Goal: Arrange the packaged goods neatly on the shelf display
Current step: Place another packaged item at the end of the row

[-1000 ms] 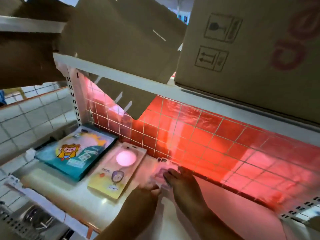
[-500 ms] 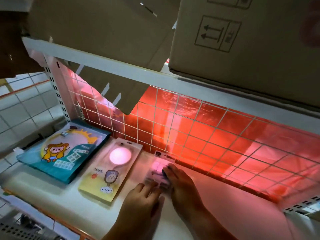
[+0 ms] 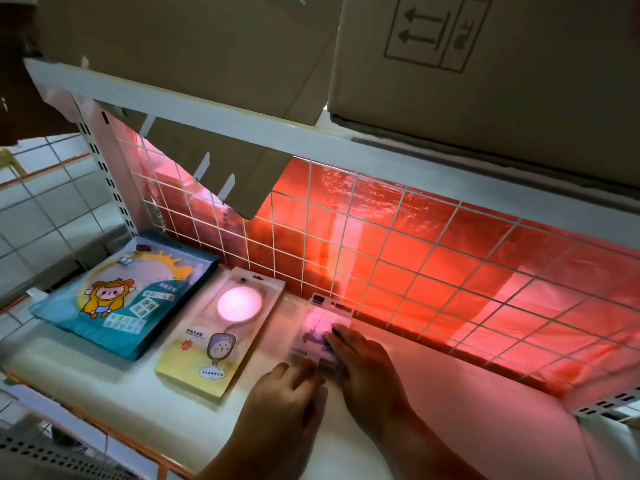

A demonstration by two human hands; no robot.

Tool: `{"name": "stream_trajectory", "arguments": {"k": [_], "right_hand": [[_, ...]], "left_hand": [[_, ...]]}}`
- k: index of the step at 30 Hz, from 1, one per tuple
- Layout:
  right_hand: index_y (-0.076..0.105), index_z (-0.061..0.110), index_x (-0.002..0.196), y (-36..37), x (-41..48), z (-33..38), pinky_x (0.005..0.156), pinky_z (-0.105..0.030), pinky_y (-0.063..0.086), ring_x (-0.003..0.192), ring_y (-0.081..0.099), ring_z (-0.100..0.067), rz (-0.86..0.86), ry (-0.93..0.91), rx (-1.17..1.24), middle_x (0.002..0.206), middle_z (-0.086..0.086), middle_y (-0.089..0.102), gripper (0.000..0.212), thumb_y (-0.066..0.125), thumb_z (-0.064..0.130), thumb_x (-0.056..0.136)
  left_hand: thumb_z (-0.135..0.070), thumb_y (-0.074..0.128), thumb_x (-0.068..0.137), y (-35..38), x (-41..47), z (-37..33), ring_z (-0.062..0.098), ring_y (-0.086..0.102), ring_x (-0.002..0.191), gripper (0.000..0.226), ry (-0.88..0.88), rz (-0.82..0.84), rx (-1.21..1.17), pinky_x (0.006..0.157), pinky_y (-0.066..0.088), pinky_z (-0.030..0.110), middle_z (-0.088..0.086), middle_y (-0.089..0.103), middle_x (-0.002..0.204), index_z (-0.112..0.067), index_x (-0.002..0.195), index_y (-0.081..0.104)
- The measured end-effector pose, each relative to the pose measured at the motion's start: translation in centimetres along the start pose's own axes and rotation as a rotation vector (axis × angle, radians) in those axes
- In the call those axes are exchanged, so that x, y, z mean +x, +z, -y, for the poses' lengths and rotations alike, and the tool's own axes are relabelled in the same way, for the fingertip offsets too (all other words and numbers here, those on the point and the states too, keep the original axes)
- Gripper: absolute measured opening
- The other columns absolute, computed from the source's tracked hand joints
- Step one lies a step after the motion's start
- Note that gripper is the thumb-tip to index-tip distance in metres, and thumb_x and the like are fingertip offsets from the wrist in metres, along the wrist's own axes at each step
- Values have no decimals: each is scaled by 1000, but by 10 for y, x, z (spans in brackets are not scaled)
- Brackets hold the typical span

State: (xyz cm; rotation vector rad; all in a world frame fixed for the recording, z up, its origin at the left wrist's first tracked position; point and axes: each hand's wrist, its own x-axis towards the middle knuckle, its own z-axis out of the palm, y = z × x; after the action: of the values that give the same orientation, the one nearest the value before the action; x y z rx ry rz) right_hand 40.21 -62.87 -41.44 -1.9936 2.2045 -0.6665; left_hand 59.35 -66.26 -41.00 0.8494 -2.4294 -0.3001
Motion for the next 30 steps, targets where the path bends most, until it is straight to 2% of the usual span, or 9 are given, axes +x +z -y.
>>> {"name": "stream_trajectory", "arguments": {"k": [6, 12, 19, 24, 30], "right_hand": [[57, 31, 139, 1, 0, -1, 101, -29, 46, 122, 54, -16, -31, -22, -18, 145, 6, 55, 51, 60, 52, 93], [50, 35, 144, 0, 0, -1, 104, -30, 45, 124, 51, -15, -8, -4, -23, 149, 10, 50, 53, 54, 55, 94], [50, 35, 144, 1, 0, -2, 103, -31, 46, 125, 51, -15, -7, -3, -13, 148, 10, 50, 51, 59, 49, 95], [50, 36, 144, 2, 0, -4, 104, -31, 45, 127, 51, -15, -5, -5, -11, 149, 11, 49, 51, 57, 50, 96], [49, 37, 145, 1, 0, -3, 105, -31, 44, 127, 50, -15, 11, 1, -4, 149, 12, 48, 51, 56, 50, 96]], "left_hand": [[-31, 68, 88, -1, 1, -3, 18, 63, 80, 11, 32, -27, 31, 66, 51, 28, -4, 72, 110, -25, 94, 75], [-35, 64, 88, -4, 4, -1, 16, 68, 80, 17, 73, -5, 66, 66, 55, 27, -2, 75, 107, -25, 93, 77], [-36, 62, 87, -4, 4, 0, 17, 67, 78, 19, 75, -4, 83, 65, 52, 26, -4, 75, 105, -25, 94, 76], [-34, 73, 82, 1, 2, 2, 17, 65, 80, 15, 71, -5, 82, 67, 52, 28, -4, 74, 105, -25, 94, 75], [-34, 66, 87, 3, 1, 2, 17, 63, 82, 13, 60, -21, 85, 69, 51, 30, -4, 73, 104, -25, 93, 74]]}}
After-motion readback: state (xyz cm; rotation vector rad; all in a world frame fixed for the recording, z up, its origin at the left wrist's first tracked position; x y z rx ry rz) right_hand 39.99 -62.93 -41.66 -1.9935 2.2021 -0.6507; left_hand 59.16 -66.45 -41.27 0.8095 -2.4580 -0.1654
